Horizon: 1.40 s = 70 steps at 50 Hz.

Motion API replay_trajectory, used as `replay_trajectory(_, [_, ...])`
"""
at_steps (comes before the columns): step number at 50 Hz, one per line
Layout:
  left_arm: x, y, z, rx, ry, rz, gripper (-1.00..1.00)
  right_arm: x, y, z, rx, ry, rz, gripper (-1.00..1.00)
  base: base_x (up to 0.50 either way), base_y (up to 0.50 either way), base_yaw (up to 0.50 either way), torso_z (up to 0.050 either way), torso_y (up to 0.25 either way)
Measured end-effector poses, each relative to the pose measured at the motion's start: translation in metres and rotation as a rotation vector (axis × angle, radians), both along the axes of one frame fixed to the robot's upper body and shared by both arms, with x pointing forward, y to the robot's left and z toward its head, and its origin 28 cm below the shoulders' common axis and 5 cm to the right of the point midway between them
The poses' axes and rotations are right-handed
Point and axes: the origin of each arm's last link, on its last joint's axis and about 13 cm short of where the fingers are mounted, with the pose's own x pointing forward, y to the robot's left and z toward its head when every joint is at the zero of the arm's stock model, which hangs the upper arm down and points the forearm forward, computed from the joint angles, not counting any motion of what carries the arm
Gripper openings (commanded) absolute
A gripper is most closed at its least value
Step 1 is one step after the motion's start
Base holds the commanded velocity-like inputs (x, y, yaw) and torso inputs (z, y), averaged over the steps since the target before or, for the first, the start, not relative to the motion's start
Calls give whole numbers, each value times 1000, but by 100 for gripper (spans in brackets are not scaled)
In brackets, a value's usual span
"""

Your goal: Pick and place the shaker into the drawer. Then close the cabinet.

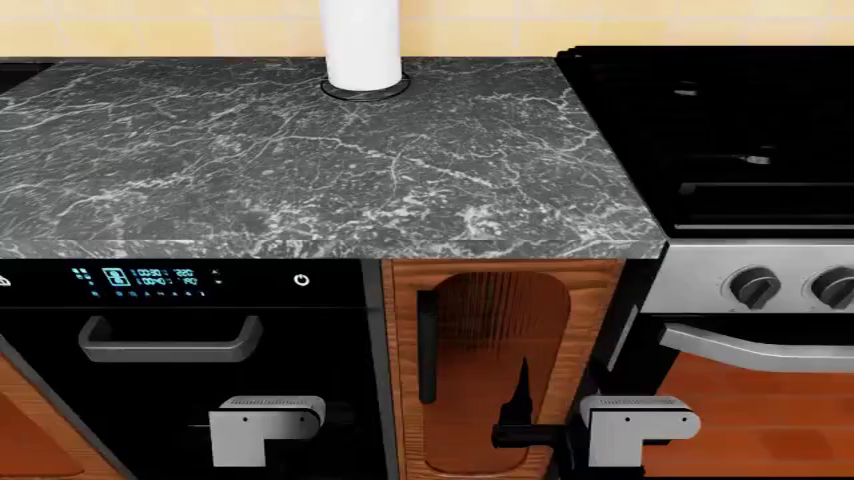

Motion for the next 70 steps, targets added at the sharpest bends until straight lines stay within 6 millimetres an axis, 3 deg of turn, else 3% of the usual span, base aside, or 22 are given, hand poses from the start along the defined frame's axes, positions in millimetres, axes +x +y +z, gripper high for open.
replay_trajectory(28, [2,-3,-8,15,44,-26,100,3,1,-3,-27,18,11,100,0,464,0,0,0])
replay_trajectory(32, [12,-2,3,17,47,-18,100,13,-2,9,-22,21,-3,100,0,0,0,0,0])
replay_trajectory(35, [38,-4,36,9,8,-11,100,39,-11,47,-32,-25,-25,100,0,0,0,0,0])
replay_trajectory(39, [88,-7,106,-33,-52,9,100,86,-23,120,-69,-82,-38,100,0,0,0,0,0])
replay_trajectory(42, [127,-9,173,-79,-119,21,100,122,-27,186,-100,-132,-39,100,0,0,0,19,5])
replay_trajectory(46, [161,-17,268,-98,-224,-1,100,158,-30,293,-137,-237,-43,100,0,0,0,47,70])
replay_trajectory(50, [175,-28,352,-82,-301,-50,100,166,-33,389,-164,-316,-62,100,0,0,0,50,54])
replay_trajectory(54, [173,-44,414,-34,-342,-121,100,150,-39,457,-178,-370,-99,100,0,0,0,50,53])
replay_trajectory(57, [166,-51,446,1,-354,-149,100,134,-42,492,-184,-392,-117,100,0,0,0,50,52])
replay_trajectory(61, [156,-52,476,34,-366,-146,100,116,-43,522,-195,-406,-124,100,0,0,0,50,53])
replay_trajectory(70, [140,-44,508,62,-363,-118,100,90,-44,554,-214,-407,-116,100,0,0,0,50,53])
